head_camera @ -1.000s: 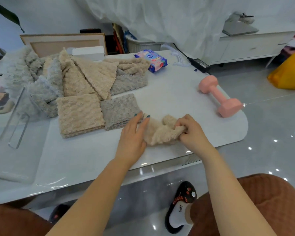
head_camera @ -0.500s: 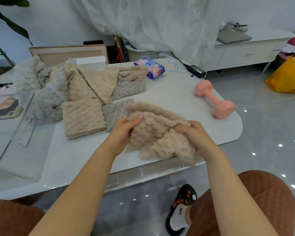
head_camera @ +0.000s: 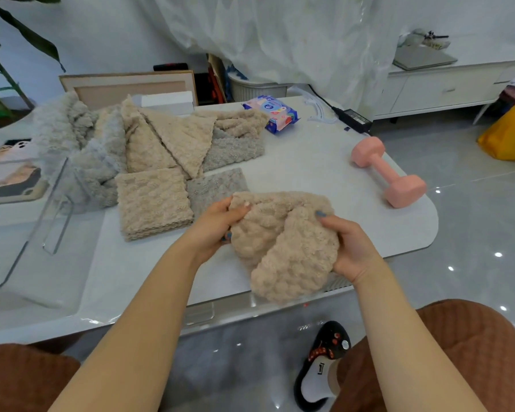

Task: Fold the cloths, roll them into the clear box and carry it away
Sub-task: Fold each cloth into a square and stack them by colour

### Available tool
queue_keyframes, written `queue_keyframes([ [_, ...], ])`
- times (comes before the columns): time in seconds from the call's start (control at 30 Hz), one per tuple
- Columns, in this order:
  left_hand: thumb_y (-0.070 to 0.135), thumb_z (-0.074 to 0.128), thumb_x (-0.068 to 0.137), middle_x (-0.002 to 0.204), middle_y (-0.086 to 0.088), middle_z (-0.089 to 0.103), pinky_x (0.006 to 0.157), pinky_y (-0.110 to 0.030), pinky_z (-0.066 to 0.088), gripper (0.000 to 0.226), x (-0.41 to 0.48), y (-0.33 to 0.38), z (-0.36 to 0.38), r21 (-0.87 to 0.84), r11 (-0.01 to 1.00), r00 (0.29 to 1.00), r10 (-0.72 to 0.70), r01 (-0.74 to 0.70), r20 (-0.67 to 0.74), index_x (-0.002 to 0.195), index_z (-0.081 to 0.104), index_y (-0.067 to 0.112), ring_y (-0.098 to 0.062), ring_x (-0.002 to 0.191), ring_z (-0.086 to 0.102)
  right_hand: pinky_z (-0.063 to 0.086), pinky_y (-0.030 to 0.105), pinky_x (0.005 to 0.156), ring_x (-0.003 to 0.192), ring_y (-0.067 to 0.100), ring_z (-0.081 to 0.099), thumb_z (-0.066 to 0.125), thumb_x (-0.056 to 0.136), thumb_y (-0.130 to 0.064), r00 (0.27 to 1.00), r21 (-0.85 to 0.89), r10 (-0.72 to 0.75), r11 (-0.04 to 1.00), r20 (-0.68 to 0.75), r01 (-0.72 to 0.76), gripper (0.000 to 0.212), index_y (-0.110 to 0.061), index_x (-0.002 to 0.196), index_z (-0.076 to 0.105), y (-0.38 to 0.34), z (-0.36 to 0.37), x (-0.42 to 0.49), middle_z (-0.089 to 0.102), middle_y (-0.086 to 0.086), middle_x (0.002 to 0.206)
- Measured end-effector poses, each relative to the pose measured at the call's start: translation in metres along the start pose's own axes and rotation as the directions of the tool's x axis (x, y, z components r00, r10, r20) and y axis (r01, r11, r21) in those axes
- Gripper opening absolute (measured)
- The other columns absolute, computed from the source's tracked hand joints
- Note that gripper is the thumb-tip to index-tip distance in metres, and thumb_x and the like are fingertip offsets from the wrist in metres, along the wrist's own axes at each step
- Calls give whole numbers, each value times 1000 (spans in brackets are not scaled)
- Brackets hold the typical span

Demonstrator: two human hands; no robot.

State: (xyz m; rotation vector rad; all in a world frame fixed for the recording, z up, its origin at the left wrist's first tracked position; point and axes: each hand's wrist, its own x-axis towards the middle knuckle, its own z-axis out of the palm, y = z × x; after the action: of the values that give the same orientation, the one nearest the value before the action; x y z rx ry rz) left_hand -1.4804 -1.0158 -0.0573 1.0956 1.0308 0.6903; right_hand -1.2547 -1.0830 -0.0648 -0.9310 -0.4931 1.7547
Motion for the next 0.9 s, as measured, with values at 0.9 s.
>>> queue_keyframes([
  [0.9,54,66,81,71,-4,66,60,-28,49,45,-11,-45,-30,733,644,975,-182,218,-130,92,59,10,-15,56,62,35,24,86,113,19,50,58,92,-26,946,-978,-280,171,-164,-119,46,-11,133,46,9,-37,40,50,4,124],
])
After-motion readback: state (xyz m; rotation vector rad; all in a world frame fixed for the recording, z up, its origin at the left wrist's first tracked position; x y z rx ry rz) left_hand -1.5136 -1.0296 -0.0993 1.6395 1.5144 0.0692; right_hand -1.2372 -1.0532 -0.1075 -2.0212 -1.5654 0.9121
